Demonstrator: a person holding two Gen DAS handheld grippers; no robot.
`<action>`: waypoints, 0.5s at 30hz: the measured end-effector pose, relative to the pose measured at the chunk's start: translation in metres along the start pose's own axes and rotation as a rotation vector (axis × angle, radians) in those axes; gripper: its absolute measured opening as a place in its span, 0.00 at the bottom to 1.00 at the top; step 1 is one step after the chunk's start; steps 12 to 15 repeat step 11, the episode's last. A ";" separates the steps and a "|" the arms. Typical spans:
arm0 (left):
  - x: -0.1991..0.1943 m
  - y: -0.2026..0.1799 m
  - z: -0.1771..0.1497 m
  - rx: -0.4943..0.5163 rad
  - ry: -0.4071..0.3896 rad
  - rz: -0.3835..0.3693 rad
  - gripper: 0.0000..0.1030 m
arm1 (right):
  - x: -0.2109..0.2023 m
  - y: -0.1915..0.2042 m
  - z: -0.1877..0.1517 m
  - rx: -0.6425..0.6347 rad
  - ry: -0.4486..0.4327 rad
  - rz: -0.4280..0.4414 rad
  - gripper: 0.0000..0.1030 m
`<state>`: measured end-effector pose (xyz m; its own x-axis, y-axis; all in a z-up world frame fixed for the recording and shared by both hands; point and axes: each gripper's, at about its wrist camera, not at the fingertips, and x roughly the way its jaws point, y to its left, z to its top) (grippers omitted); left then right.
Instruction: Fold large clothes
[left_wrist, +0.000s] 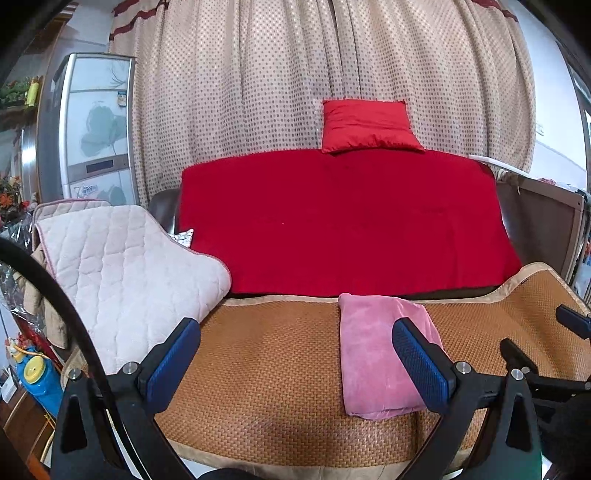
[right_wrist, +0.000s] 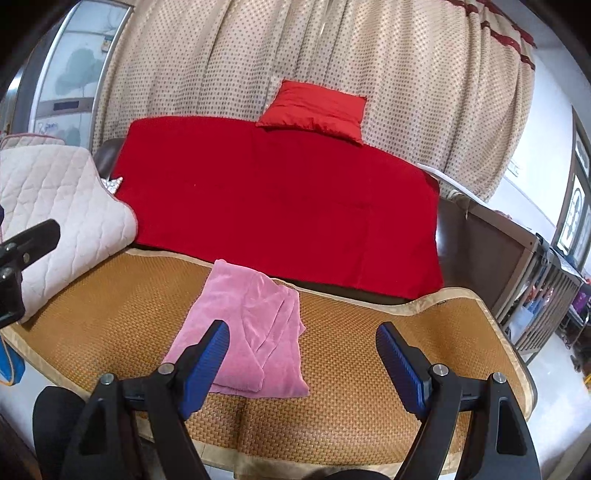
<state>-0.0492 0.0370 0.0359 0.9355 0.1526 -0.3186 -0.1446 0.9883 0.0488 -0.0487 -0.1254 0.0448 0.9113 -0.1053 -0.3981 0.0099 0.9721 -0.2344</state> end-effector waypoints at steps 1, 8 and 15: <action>0.005 0.000 0.001 0.000 0.005 -0.003 1.00 | 0.006 0.003 0.002 -0.006 0.006 0.000 0.82; 0.046 -0.001 0.003 -0.017 0.018 -0.006 1.00 | 0.046 0.018 0.012 -0.040 0.035 0.014 0.82; 0.076 0.002 0.002 -0.029 0.065 -0.008 1.00 | 0.069 0.020 0.016 -0.047 0.052 0.018 0.82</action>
